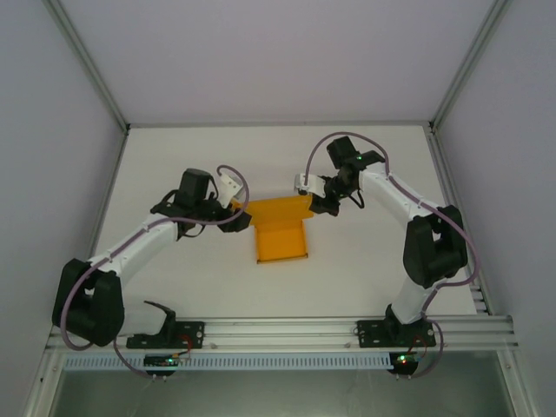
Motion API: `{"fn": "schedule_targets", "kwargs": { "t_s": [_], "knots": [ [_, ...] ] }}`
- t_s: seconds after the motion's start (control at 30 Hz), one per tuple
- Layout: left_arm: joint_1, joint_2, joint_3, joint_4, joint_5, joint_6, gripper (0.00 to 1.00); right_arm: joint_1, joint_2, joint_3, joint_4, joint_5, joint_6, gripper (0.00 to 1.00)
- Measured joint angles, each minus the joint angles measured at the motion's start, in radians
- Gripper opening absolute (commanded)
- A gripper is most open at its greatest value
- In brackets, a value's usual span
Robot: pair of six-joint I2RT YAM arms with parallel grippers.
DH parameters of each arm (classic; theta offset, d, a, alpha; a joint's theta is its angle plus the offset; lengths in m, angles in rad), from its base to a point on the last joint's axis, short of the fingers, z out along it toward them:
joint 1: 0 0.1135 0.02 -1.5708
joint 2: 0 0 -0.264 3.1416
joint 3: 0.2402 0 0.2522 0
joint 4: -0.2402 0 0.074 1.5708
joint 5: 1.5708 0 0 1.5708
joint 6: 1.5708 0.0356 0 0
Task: Assemble paper box
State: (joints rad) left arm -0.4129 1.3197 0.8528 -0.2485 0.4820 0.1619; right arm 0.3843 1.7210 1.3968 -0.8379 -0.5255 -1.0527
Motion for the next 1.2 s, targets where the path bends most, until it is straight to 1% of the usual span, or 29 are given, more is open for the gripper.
{"fn": "schedule_targets", "kwargs": {
  "t_s": [0.03,0.07,0.13,0.17,0.33,0.47,0.5,0.57,0.7,0.83,1.0,1.2],
  "knots": [
    [-0.003,0.011,0.005,-0.006,0.0,0.008,0.42,-0.001,0.0,0.0,0.001,0.0,0.0,0.03],
    [-0.005,0.021,0.011,-0.012,-0.001,0.013,0.32,-0.001,0.0,0.0,0.003,0.0,0.0,0.03],
    [-0.011,0.043,0.026,-0.021,-0.007,0.015,0.05,-0.001,0.0,0.0,0.01,0.001,0.007,0.03],
    [-0.014,0.05,0.032,-0.027,-0.015,0.013,0.0,-0.001,0.0,0.0,0.013,0.002,0.013,0.03],
    [-0.029,0.055,0.048,-0.029,-0.069,-0.002,0.0,-0.002,0.0,0.0,0.053,0.018,0.084,0.02],
    [-0.047,0.054,0.07,-0.022,-0.159,-0.071,0.0,0.018,-0.01,-0.02,0.15,0.062,0.249,0.02],
    [-0.05,0.054,0.081,-0.023,-0.191,-0.101,0.0,0.032,-0.02,-0.037,0.192,0.087,0.314,0.07],
    [-0.052,0.057,0.105,-0.024,-0.246,-0.163,0.0,0.069,-0.043,-0.066,0.266,0.146,0.441,0.09],
    [-0.055,0.105,0.185,-0.032,-0.367,-0.3,0.0,0.145,-0.072,-0.109,0.402,0.272,0.708,0.04],
    [-0.09,0.177,0.247,-0.025,-0.486,-0.424,0.0,0.201,-0.069,-0.116,0.476,0.425,0.91,0.01],
    [-0.138,0.254,0.277,-0.017,-0.569,-0.541,0.0,0.23,-0.007,-0.104,0.522,0.58,1.133,0.0],
    [-0.149,0.27,0.276,-0.009,-0.599,-0.646,0.0,0.267,0.049,-0.096,0.588,0.673,1.279,0.0]
  ]
}}
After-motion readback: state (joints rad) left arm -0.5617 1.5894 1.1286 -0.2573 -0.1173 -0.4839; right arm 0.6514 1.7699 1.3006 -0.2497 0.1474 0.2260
